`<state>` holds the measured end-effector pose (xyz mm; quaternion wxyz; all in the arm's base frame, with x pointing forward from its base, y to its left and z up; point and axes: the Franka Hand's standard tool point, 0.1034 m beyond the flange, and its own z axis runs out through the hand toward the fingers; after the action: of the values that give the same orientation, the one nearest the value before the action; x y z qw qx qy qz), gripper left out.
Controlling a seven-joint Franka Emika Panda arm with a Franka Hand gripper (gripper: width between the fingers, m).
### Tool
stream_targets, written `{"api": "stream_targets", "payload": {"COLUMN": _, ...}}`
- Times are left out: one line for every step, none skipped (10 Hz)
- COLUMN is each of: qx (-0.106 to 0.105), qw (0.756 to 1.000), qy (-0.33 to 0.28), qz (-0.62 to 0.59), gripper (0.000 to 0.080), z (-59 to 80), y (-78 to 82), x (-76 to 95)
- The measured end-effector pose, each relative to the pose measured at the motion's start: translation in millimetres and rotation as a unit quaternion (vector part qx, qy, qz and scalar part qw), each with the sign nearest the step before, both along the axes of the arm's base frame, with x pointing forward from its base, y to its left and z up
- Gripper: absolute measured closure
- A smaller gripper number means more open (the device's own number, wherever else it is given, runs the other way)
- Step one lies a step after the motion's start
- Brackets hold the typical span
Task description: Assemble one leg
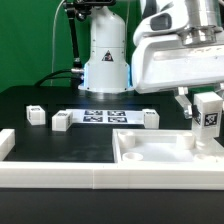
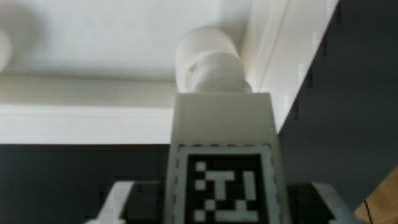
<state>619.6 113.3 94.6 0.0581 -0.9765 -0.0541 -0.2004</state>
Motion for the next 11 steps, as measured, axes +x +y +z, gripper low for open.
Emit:
{"api": "stream_targets", "payload": {"qx": 0.001, "qw": 1.000, "qy": -0.002, "qz": -0.001, "gripper": 0.0508, "z": -0.2, "y": 0.8, "x": 4.2}}
{"api": "stream_targets", "payload": {"qx": 0.001, "qw": 1.000, "qy": -0.002, "qz": -0.002, "gripper": 0.0508, "z": -2.5, "y": -0.5, "x": 4.2}}
{"api": "stream_targets", "payload": {"qx": 0.000, "qw": 1.000, "qy": 0.000, "qz": -0.002, "gripper": 0.0508, "z": -9.0, "y": -1.7, "x": 2.5}}
{"api": "stream_targets", "payload": {"qx": 0.000, "qw": 1.000, "qy": -0.007, "qz": -0.003, "gripper": 0.0508, "z": -12.2, "y": -1.4, "x": 3.6}}
{"api": "stream_targets", "payload": {"qx": 0.000, "qw": 1.000, "qy": -0.012, "qz": -0.004, "gripper": 0.0508, "z": -17.3, "y": -1.4, "x": 2.5}}
{"api": "stream_targets", "payload": {"qx": 0.000, "qw": 1.000, "qy": -0.016, "qz": -0.005, "gripper": 0.0508, "z": -20.6, "y": 1.0, "x": 1.0}}
{"api": "stream_targets", "payload": {"qx": 0.000, "qw": 1.000, "qy": -0.022, "qz": -0.006, "gripper": 0.0508, "z": -23.6, "y": 3.0, "x": -1.1}}
{"api": "stream_targets", "payload": {"qx": 0.001, "qw": 0.999, "qy": -0.031, "qz": -0.013, "gripper": 0.0508, "z": -27.4, "y": 4.4, "x": -4.3}}
{"api": "stream_targets", "payload": {"qx": -0.002, "qw": 0.999, "qy": -0.040, "qz": -0.013, "gripper": 0.0508, "z": -28.3, "y": 4.7, "x": -5.9}}
{"api": "stream_targets", "payload": {"qx": -0.002, "qw": 0.999, "qy": -0.052, "qz": -0.015, "gripper": 0.0508, "z": -28.7, "y": 4.9, "x": -7.9}}
{"api": "stream_targets", "payload": {"qx": -0.003, "qw": 0.998, "qy": -0.062, "qz": -0.017, "gripper": 0.0508, "z": -29.7, "y": 5.2, "x": -11.4}}
